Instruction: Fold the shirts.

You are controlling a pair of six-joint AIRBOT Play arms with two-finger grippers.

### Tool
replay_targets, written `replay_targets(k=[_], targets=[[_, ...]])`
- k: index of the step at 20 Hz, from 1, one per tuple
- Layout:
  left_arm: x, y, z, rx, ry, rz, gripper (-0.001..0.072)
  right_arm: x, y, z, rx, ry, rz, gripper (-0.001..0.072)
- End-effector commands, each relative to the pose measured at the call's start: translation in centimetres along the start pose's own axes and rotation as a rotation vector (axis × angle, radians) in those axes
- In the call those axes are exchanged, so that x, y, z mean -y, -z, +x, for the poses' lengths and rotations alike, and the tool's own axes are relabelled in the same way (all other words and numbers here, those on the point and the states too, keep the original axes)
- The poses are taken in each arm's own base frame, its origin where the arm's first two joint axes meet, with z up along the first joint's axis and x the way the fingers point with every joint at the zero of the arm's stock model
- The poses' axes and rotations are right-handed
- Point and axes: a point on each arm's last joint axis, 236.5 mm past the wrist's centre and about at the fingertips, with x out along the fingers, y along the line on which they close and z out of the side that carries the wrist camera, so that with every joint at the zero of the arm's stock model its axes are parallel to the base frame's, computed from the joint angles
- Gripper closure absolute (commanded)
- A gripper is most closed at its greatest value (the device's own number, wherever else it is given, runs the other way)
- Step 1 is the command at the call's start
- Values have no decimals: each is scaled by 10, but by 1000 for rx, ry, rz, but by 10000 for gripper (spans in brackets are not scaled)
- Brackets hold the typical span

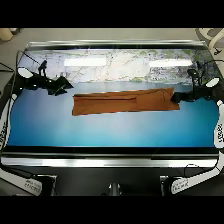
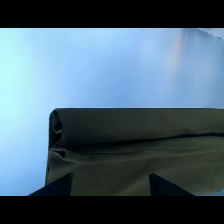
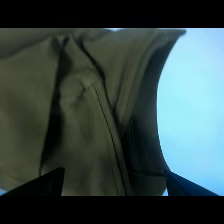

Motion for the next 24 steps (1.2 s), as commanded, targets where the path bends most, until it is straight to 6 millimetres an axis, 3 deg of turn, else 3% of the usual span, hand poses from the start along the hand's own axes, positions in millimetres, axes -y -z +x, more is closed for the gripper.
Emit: replay_targets(k=[1, 3, 7, 11, 12, 14, 15, 17, 18, 21, 24], targets=[[36, 8, -39, 7, 32, 76, 137, -3, 28, 12, -96, -70, 32, -1], [55, 23, -59, -19, 45, 126, 137, -15, 23, 25, -67, -142, 87, -1], [94, 34, -91, 26, 74, 215, 138, -27, 14, 41, -31, -215, 182, 0], [122, 49, -93, 25, 99, 274, 137, -58, 0, 48, -6, -297, 197, 14], [128, 52, -88, 19, 105, 287, 138, -65, -3, 49, -5, -309, 191, 95], [141, 57, -76, 14, 119, 310, 139, -75, -10, 46, 14, -335, 198, 624], [148, 59, -68, 16, 127, 322, 197, -80, -16, 40, 33, -353, 203, 692], [163, 61, -41, 23, 143, 340, 571, -83, -28, 22, 75, -343, 164, 693], [172, 63, -24, 29, 152, 348, 666, -85, -34, 9, 101, -334, 137, 693], [205, 88, 50, -8, 222, 298, 676, -103, -45, -36, 140, -340, 71, 694], [233, 140, 130, -133, 336, 136, 680, -128, -42, -80, 144, -368, -14, 693]])
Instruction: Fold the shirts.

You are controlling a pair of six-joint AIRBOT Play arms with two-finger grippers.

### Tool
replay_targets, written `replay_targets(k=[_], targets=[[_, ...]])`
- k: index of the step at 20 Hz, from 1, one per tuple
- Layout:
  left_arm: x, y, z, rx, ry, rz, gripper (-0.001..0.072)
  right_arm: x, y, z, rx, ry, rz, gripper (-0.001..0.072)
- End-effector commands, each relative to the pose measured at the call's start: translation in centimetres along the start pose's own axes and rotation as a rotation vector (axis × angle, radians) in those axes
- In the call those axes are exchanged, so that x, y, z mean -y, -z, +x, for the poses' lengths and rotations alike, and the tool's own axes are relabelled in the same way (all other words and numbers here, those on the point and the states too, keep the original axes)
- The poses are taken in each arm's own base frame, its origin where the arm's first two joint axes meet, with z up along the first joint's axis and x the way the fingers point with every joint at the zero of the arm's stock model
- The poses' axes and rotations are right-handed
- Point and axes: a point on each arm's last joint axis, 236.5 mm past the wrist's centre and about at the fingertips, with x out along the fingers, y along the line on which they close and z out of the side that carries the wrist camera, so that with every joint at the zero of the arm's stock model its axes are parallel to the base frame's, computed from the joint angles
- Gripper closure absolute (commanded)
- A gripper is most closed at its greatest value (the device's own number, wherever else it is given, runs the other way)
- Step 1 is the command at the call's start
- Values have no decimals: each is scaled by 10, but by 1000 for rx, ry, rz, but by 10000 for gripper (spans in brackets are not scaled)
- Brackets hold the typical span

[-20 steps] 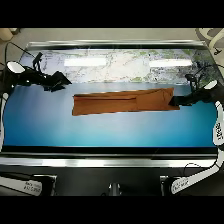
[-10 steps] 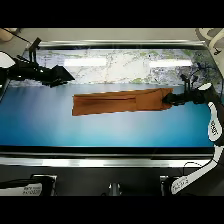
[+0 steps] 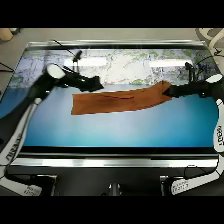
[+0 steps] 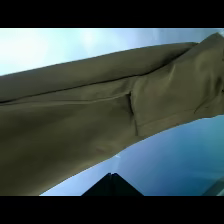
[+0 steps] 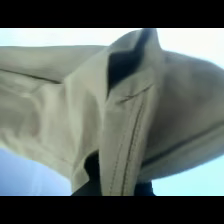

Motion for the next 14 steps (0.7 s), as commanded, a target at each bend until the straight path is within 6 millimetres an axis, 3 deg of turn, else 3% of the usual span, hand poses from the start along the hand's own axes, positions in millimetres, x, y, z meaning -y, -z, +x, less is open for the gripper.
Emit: replay_targets(k=[1, 4, 6, 10, 14], targets=[[25, 33, 95, -41, 143, -208, 680, -46, -1, -39, -5, -38, -94, 693], [31, 67, 152, -83, 205, -351, 680, -75, -10, -72, 43, -22, -161, 693], [33, 87, 174, -116, 219, -409, 680, -96, -8, -92, 51, -26, -198, 693], [55, 104, 197, -89, 240, -461, 681, -129, 6, -120, 31, -34, -248, 693], [73, 105, 205, -35, 262, -485, 681, -132, 19, -133, -7, 10, -258, 693]])
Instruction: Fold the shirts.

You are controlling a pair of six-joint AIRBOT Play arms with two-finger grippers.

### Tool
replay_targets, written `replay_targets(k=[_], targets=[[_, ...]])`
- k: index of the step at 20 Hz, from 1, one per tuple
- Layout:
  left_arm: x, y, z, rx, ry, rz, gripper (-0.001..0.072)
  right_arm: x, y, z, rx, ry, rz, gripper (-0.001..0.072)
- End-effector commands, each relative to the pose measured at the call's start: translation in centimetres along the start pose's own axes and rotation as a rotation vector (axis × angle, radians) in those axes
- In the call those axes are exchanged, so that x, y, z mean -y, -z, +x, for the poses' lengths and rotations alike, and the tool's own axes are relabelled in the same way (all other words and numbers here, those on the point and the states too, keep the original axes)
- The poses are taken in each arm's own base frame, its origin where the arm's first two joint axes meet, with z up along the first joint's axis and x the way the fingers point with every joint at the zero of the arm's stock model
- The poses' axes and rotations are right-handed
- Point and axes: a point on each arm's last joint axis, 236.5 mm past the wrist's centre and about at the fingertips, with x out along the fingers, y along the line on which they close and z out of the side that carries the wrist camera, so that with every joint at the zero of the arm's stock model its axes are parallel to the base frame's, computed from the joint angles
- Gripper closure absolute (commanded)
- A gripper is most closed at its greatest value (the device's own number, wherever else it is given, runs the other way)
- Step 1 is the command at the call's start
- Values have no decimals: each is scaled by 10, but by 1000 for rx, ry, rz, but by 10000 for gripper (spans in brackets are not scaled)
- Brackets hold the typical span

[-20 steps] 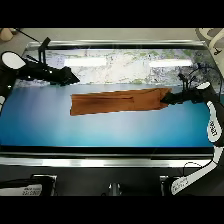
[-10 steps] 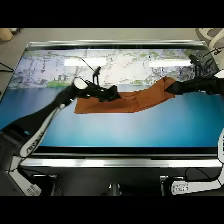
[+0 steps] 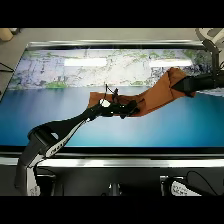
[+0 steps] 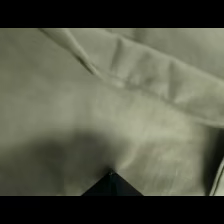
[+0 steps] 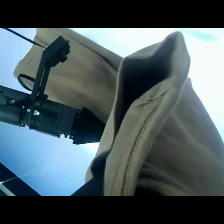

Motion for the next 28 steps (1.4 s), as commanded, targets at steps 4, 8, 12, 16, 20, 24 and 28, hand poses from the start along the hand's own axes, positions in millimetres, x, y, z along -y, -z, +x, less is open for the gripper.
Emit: replay_targets(k=[4, 8, 12, 16, 20, 24, 28], targets=[[12, 10, -9, -72, 47, 142, 684, -7, 0, -2, -17, 55, -41, 693], [7, -52, -115, -41, -187, 447, 684, -34, -23, 53, -10, 30, -114, 693], [61, -132, -287, 258, -325, 620, 683, -78, -30, 153, -38, -77, -130, 693], [140, -126, -425, 526, -280, 702, 683, -137, -24, 262, -20, -225, -45, 691], [189, -75, -475, 603, -255, 828, 682, -160, -30, 311, 58, -277, 71, 34], [187, -56, -483, 578, -289, 858, 682, -117, -22, 260, -23, -223, -46, 38], [176, -63, -479, 572, -314, 844, 682, 10, 41, 173, -326, 90, -101, 39]])
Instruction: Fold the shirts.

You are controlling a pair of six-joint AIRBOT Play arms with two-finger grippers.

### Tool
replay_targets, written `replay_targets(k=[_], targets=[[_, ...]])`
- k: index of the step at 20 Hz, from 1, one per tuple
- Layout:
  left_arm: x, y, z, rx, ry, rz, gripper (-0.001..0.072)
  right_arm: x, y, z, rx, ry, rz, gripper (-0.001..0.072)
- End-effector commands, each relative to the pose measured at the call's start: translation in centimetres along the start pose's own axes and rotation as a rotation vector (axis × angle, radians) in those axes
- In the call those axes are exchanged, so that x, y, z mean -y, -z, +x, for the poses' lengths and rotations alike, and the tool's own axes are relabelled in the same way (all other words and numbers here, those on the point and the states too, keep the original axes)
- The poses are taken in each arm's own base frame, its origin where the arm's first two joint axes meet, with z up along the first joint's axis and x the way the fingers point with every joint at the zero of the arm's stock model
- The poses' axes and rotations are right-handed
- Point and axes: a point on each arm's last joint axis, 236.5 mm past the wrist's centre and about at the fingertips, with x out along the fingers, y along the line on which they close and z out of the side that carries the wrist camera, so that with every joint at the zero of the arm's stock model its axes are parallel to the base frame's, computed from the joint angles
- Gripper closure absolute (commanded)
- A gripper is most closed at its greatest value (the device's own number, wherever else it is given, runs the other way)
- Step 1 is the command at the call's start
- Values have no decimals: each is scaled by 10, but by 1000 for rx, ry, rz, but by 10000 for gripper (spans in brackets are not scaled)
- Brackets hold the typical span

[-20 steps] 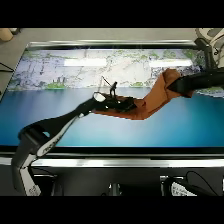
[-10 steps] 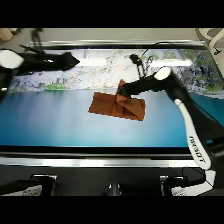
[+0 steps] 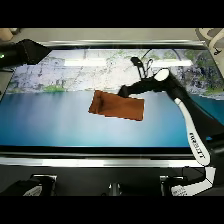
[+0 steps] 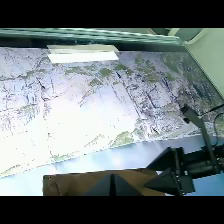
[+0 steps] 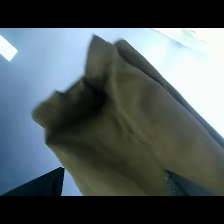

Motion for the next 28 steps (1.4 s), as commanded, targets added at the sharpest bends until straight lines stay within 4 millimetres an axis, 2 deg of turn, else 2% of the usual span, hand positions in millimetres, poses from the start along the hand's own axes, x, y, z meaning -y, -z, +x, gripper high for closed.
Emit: replay_targets(k=[1, 2, 3, 6, 11, 14, 15, 16, 17, 19, 20, 22, 23, 24, 26, 28], targets=[[-5, 8, -1, -18, -17, 5, 682, 95, 88, -78, -318, 258, 77, 42], [-5, 10, 1, -25, -17, 3, 682, 109, 105, -85, -346, 266, 144, 42], [-6, 12, 2, -28, -16, 1, 682, 112, 116, -82, -344, 237, 202, 42], [-6, 13, 3, -32, -16, -1, 682, 99, 132, -45, -315, 104, 326, 42], [-6, 13, 3, -32, -16, -1, 682, 86, 111, 16, -202, -23, 470, 50], [-6, 13, 3, -31, -16, -1, 682, 77, 100, 35, -160, -70, 513, 209], [-6, 13, 3, -31, -17, -1, 682, 73, 101, 37, -167, -80, 513, 402], [-6, 13, 3, -31, -17, -1, 682, 73, 98, 36, -159, -83, 507, 701], [-6, 13, 3, -31, -17, 0, 682, 73, 87, 31, -124, -102, 468, 691], [-7, 13, 4, -33, -17, -1, 682, 70, 43, 6, -2, -173, 344, 693], [-7, 13, 4, -34, -17, -2, 682, 73, 19, -14, 65, -190, 321, 693], [-8, 14, 5, -36, -18, -3, 682, 93, -23, -64, 191, -167, 282, 693], [-8, 14, 5, -36, -18, -3, 682, 108, -37, -92, 243, -131, 261, 693], [-8, 14, 5, -36, -18, -3, 682, 125, -45, -118, 286, -92, 270, 693], [-8, 14, 5, -36, -18, -3, 682, 162, -44, -172, 355, -28, 327, 693], [-8, 14, 5, -36, -18, -3, 682, 197, -23, -223, 400, 29, 397, 693]])
